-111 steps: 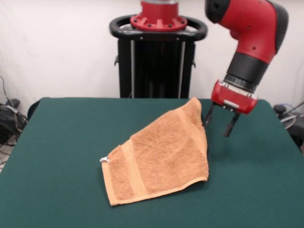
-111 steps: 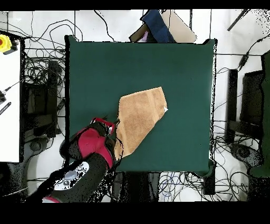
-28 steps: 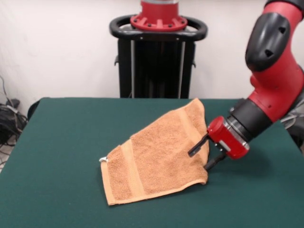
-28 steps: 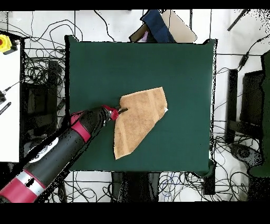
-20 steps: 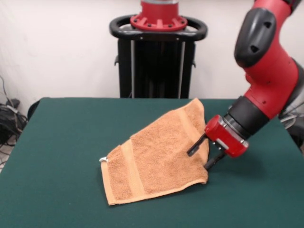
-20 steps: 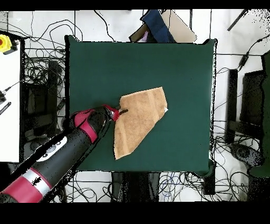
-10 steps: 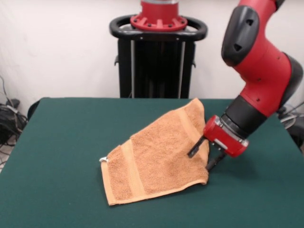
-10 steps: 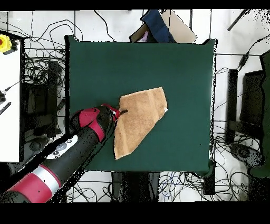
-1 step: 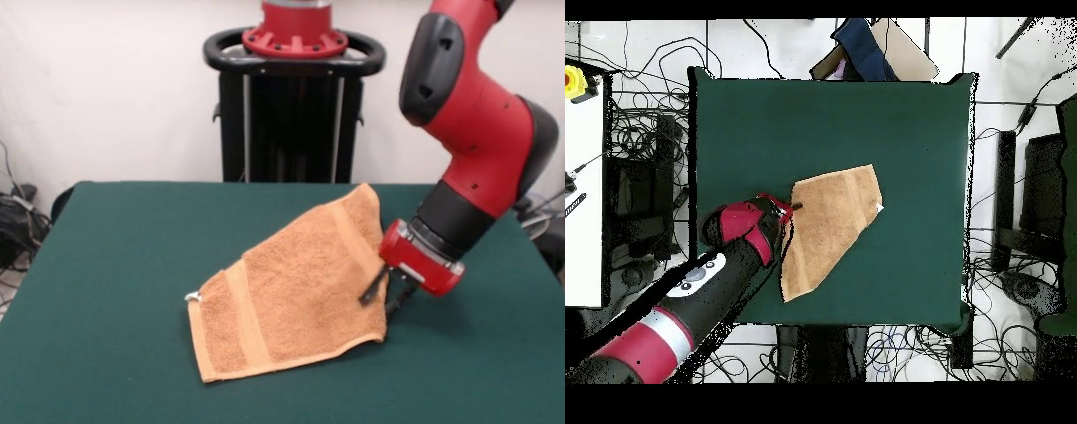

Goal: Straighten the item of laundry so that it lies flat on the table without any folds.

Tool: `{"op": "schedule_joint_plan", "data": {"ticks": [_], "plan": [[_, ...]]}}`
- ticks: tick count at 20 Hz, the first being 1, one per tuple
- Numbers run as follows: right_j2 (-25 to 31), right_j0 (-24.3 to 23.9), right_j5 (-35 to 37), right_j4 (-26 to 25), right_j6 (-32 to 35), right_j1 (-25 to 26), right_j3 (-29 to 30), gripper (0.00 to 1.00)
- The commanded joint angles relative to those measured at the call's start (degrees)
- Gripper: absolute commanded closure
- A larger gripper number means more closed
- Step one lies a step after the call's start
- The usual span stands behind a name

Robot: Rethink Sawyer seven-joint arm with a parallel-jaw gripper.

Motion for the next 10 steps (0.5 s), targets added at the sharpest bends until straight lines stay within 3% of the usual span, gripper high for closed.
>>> {"op": "schedule_joint_plan", "data": {"ticks": [1,3,6,10], "plan": [[10.8,-0.8,-2.1,1.9,11.7,0.2,2.1,1.0],[9.4,0.0,-0.7,1.6,11.5,-0.2,2.1,1.0],[12.3,-1.6,-1.5,0.8,9.9,-3.5,4.2,1.0],[24.0,-10.5,-12.1,-2.2,8.6,-11.8,12.6,1.0]]}}
